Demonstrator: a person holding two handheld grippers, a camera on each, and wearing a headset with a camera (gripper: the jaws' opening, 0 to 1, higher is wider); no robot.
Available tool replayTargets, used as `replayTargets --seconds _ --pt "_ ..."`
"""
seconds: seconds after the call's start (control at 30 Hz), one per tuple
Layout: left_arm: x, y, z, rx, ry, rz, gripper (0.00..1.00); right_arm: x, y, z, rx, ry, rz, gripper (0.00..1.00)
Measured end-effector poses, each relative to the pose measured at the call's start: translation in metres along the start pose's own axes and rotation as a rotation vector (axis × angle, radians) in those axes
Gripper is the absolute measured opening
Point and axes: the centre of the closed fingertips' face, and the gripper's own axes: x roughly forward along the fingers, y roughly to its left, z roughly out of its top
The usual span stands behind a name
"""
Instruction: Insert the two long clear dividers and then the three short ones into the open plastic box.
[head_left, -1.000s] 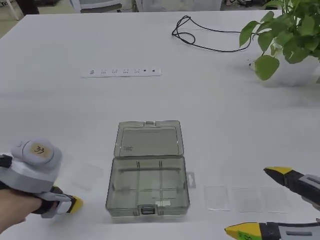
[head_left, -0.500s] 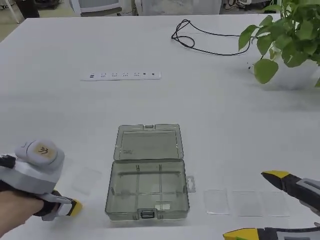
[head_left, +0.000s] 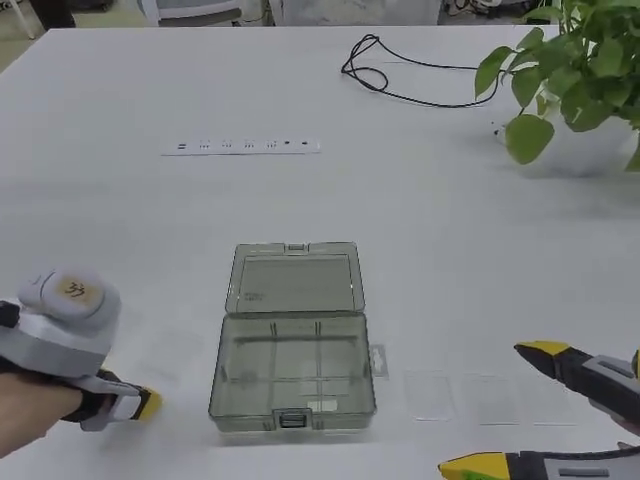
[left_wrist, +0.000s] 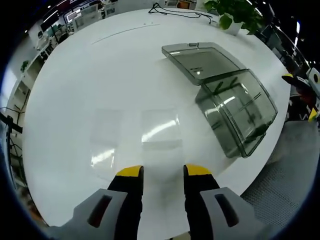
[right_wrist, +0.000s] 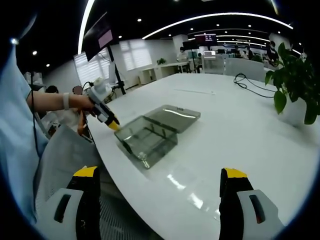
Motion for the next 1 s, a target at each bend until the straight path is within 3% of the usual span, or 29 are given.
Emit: replayTargets --seconds 0.17,0.37,0.57,0.67,0.77,0.87,1.0 --pt "-0.007 0.001 0.003 0.002 -0.022 -0.003 0.3 0.001 0.005 -0.002 -0.006 0.024 0.001 1.0" --pt "-0.021 0.0 0.005 -0.01 -0.058 -0.021 0.3 0.0 0.016 0.009 0.049 0.001 -0.017 1.0" --pt "-0.037 -0.009 0.007 -0.04 -0.1 -0.053 0.3 0.0 0.03 0.022 0.079 0.003 -0.028 1.0" --pt "-0.041 -0.014 0.01 -0.065 -0.133 -0.066 0.3 0.005 0.03 0.021 0.081 0.028 -0.04 1.0" --pt "-0.046 -0.022 0.011 -0.079 -0.154 -0.083 0.3 0.008 0.036 0.027 0.135 0.009 -0.007 1.0" --pt "-0.049 -0.027 0.013 -0.116 -0.188 -0.097 0.3 0.015 0.037 0.031 0.119 0.02 -0.014 1.0" --pt "-0.053 -0.036 0.018 -0.159 -0.224 -0.127 0.3 0.024 0.036 0.047 0.148 0.006 -0.016 1.0"
